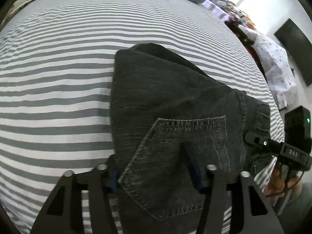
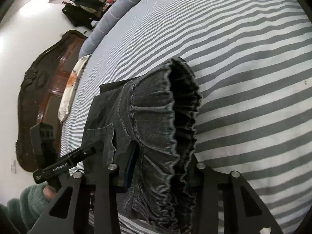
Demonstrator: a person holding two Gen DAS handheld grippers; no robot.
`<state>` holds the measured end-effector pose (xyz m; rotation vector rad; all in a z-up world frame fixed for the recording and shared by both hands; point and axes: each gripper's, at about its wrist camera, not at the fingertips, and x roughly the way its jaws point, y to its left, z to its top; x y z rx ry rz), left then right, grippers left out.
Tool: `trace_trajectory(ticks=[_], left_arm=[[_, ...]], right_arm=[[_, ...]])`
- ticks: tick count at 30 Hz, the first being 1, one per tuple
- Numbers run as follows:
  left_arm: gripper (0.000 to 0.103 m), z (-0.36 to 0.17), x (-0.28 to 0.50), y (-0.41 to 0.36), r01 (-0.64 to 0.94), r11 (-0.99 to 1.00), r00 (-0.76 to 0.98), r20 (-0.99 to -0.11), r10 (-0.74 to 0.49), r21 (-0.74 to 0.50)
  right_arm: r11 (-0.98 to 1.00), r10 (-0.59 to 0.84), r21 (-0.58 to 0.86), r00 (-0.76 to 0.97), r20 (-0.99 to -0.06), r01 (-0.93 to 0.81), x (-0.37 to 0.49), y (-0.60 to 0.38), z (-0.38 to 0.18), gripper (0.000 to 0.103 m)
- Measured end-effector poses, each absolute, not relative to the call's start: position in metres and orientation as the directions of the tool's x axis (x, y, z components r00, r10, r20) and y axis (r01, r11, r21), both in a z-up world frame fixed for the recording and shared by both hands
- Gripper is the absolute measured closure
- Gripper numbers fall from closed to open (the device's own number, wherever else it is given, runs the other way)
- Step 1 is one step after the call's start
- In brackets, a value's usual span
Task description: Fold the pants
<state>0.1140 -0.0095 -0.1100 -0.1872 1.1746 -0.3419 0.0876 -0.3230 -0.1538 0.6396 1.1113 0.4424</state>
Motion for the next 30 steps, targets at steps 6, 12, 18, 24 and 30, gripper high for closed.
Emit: trace_trajectory(ticks=[6, 12, 18, 24, 30], left_arm=[[0.079, -0.096, 0.105, -0.011, 0.187, 0.946, 0.373, -0.872, -0.318, -0.265], [0.084, -0.076, 0.094, -0.007, 0.208, 0.941, 0.403, -0.853, -0.331, -0.267], [0.084, -0.061, 0.088, 0.012, 0.186, 0.945, 0.435, -0.84, -0.324, -0.269], [0.084, -0.048, 0.094, 0.045, 0.137, 0.958, 0.47, -0.835, -0.286, -0.251], [0.084, -0.039, 0.117, 0.093, 0.08, 0.975, 0.506, -0.834, -0.219, -0.208]], right_arm=[[0.779, 0.561, 0.626, 0.412, -0.719, 0.033, 0.082, -0.316, -0.137, 0.077], [0.797, 0.534, 0.602, 0.423, -0.732, 0.036, 0.075, -0.305, -0.111, 0.079], [0.812, 0.532, 0.584, 0.417, -0.737, -0.004, 0.077, -0.281, -0.091, 0.079], [0.811, 0.558, 0.58, 0.397, -0.729, -0.075, 0.098, -0.238, -0.074, 0.079], [0.789, 0.598, 0.603, 0.366, -0.713, -0.116, 0.139, -0.185, -0.073, 0.079]])
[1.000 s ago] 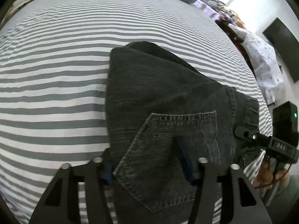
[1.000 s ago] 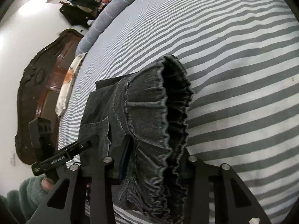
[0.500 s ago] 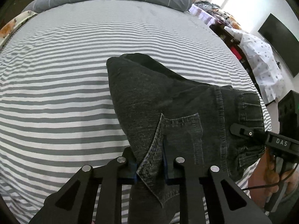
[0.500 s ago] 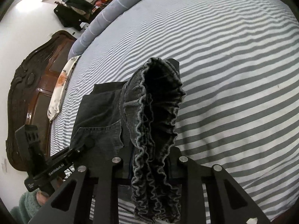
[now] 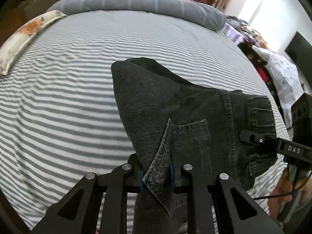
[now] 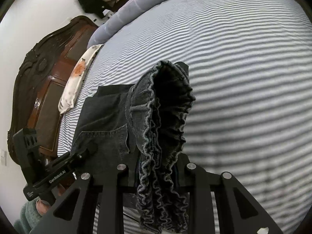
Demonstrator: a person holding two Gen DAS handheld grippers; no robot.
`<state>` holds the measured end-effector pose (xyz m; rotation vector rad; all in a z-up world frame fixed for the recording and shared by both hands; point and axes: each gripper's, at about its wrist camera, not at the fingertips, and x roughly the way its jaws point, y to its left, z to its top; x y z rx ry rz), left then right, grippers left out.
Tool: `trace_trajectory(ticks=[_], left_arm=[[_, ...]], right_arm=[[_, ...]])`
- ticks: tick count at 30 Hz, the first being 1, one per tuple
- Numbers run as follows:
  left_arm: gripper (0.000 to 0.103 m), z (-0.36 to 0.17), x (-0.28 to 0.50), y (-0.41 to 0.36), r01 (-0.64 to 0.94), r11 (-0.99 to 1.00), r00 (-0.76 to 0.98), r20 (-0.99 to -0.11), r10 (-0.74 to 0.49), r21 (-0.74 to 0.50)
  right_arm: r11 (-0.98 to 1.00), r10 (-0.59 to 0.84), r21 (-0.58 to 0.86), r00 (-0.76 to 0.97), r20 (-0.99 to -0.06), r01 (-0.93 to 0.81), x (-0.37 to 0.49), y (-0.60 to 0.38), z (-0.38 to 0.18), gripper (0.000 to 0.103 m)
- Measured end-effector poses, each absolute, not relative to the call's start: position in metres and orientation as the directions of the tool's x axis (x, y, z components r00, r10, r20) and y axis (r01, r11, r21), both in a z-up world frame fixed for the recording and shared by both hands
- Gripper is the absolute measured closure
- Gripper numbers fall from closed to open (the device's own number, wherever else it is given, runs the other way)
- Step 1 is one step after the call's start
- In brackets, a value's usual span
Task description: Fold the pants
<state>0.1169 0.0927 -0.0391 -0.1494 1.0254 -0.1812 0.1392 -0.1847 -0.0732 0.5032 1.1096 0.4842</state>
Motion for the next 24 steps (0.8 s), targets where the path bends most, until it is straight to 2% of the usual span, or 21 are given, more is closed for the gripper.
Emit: trace_trajectory(ticks=[8, 20, 23, 24], left_arm=[[0.084, -0.043, 0.165, 0.134, 0.025, 0.987, 0.529, -0.835, -0.148, -0.159], [0.083, -0.073, 0.213, 0.163, 0.014, 0.991, 0.492, -0.862, -0.124, -0.134], [0.08, -0.082, 0.215, 0.165, 0.011, 0.992, 0.495, -0.862, -0.111, -0.122], [0.075, -0.085, 0.215, 0.165, 0.006, 0.993, 0.497, -0.861, -0.108, -0.121]], right_arm=[[0.783, 0.614, 0.603, 0.339, -0.713, -0.153, 0.198, -0.129, -0.074, 0.079], [0.818, 0.571, 0.559, 0.311, -0.759, -0.138, 0.254, -0.101, -0.097, 0.079], [0.828, 0.557, 0.544, 0.307, -0.772, -0.134, 0.26, -0.101, -0.107, 0.078], [0.831, 0.553, 0.54, 0.307, -0.774, -0.135, 0.26, -0.103, -0.111, 0.076]])
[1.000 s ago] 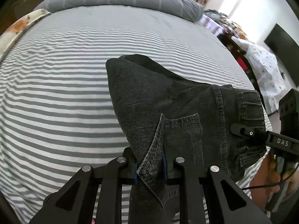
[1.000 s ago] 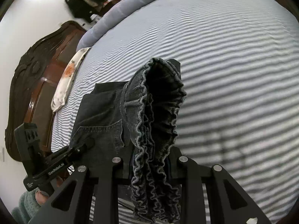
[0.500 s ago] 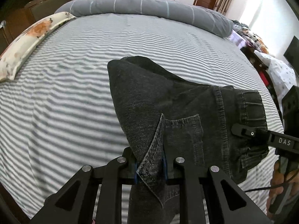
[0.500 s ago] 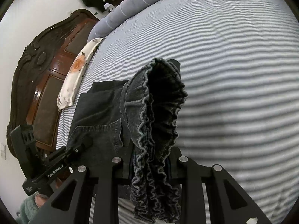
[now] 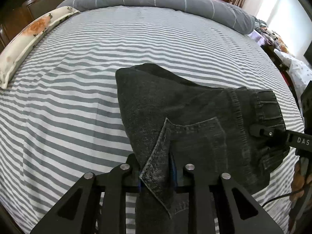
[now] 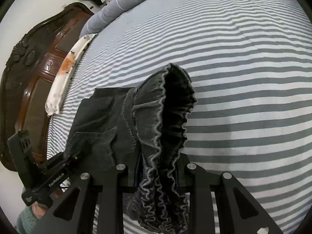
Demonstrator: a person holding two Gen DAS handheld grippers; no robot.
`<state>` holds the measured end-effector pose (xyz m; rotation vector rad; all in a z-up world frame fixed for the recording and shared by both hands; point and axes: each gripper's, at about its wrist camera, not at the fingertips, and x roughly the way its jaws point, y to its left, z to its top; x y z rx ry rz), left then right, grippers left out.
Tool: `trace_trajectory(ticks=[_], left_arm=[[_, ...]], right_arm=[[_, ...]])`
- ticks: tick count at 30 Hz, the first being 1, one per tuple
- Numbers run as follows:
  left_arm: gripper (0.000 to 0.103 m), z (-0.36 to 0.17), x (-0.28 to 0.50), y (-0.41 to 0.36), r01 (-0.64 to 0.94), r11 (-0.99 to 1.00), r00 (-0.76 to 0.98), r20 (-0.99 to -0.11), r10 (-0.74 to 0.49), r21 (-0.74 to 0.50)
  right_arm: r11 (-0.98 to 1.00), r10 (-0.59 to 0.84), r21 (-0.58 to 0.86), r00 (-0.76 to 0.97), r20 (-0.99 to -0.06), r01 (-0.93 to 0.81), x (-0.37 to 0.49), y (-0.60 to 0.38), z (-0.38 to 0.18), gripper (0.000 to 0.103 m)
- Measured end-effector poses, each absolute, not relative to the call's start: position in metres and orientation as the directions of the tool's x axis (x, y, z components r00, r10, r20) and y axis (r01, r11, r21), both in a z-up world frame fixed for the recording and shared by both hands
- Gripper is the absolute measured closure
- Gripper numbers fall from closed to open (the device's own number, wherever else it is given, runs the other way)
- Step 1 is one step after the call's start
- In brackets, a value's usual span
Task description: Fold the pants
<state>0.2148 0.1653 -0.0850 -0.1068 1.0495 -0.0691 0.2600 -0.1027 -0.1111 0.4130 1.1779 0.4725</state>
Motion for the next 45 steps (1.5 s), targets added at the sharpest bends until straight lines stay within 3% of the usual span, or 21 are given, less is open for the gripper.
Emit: trace_trajectory(ticks=[2, 4, 8, 19, 31, 37, 45], left_arm=[[0.066, -0.09, 0.213, 0.166, -0.003, 0.995, 0.494, -0.865, -0.086, -0.101], [0.058, -0.094, 0.211, 0.168, -0.007, 0.997, 0.485, -0.872, -0.065, -0.078], [0.053, -0.094, 0.195, 0.171, -0.013, 0.999, 0.49, -0.871, -0.038, -0.051], [0.051, -0.105, 0.127, 0.182, -0.065, 0.995, 0.483, -0.875, -0.034, -0.075], [0.042, -0.104, 0.127, 0.178, -0.104, 0.995, 0.474, -0.879, 0.039, -0.012], [0.036, -0.082, 0.109, 0.175, -0.141, 0.989, 0.497, -0.861, 0.105, 0.039], [0.031, -0.045, 0.067, 0.169, -0.173, 0.983, 0.554, -0.82, 0.145, 0.057]], right_arm=[[0.852, 0.521, 0.503, 0.316, -0.793, -0.142, 0.26, -0.099, -0.114, 0.061], [0.879, 0.475, 0.454, 0.331, -0.815, -0.144, 0.257, -0.094, -0.113, 0.054], [0.909, 0.416, 0.383, 0.37, -0.831, -0.163, 0.24, -0.097, -0.107, 0.044], [0.914, 0.4, 0.392, 0.395, -0.827, -0.105, 0.194, -0.125, -0.105, 0.035], [0.952, 0.303, 0.298, 0.376, -0.876, -0.073, 0.194, -0.107, -0.113, 0.033], [0.952, 0.299, 0.293, 0.461, -0.836, -0.085, 0.169, -0.091, -0.073, 0.032], [0.961, 0.276, 0.215, 0.561, -0.78, -0.173, 0.118, -0.062, -0.022, 0.018]])
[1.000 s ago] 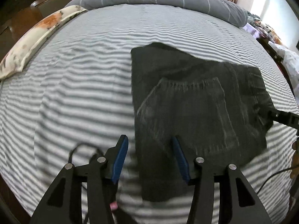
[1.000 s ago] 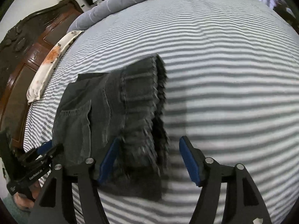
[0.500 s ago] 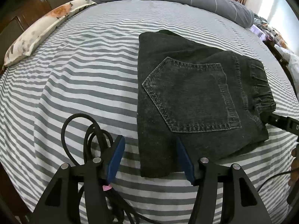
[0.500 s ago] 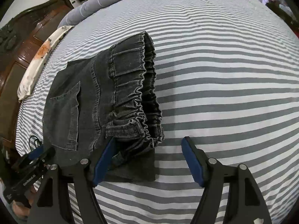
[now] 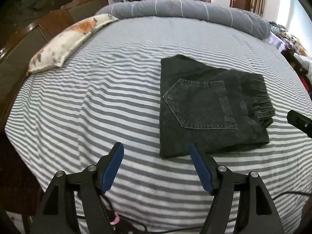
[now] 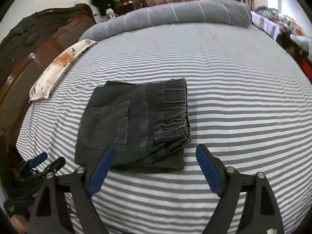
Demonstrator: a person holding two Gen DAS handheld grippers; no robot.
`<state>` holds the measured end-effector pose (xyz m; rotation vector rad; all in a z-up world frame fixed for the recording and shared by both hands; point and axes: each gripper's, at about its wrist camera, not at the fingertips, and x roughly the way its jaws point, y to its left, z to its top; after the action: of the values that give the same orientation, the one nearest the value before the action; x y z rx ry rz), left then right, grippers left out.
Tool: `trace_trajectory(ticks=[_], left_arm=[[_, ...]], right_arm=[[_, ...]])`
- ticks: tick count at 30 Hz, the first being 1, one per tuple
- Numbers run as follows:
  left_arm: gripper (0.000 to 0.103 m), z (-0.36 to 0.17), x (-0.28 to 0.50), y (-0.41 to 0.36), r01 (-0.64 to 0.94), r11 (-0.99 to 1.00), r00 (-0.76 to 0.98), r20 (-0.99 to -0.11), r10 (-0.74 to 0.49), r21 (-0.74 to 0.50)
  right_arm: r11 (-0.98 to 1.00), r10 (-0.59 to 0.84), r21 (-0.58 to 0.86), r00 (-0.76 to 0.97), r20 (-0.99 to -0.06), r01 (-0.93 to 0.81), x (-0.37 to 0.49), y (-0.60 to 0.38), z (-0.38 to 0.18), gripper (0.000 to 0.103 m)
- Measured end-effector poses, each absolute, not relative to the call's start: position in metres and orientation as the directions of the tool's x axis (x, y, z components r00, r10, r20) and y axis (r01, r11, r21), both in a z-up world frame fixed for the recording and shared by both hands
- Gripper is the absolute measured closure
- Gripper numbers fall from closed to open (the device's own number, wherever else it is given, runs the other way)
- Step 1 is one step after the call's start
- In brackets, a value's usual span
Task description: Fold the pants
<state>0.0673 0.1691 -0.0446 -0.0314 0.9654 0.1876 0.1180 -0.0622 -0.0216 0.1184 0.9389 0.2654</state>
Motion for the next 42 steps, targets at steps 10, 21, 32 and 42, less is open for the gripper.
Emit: trace_trajectory(ticks=[10, 21, 32, 42], left_arm=[[0.031, -0.016, 0.023, 0.156, -0.195, 0.978, 0.588, -0.79, 0.176, 0.072], [0.031, -0.004, -0.007, 0.148, -0.218, 0.974, 0.61, -0.77, 0.187, 0.064], [0.031, 0.004, -0.021, 0.134, -0.174, 0.982, 0.609, -0.776, 0.166, 0.073], [0.031, 0.003, -0.026, 0.129, -0.166, 0.984, 0.601, -0.784, 0.155, 0.068]], right_arm=[[0.97, 0.238, 0.148, 0.617, -0.75, -0.194, 0.075, -0.049, 0.0, 0.01], [0.972, 0.23, 0.143, 0.609, -0.759, -0.189, 0.041, -0.05, -0.002, 0.009], [0.973, 0.224, 0.137, 0.611, -0.76, -0.187, 0.027, -0.053, 0.0, 0.009], [0.972, 0.225, 0.134, 0.601, -0.767, -0.193, 0.021, -0.051, -0.001, 0.009]])
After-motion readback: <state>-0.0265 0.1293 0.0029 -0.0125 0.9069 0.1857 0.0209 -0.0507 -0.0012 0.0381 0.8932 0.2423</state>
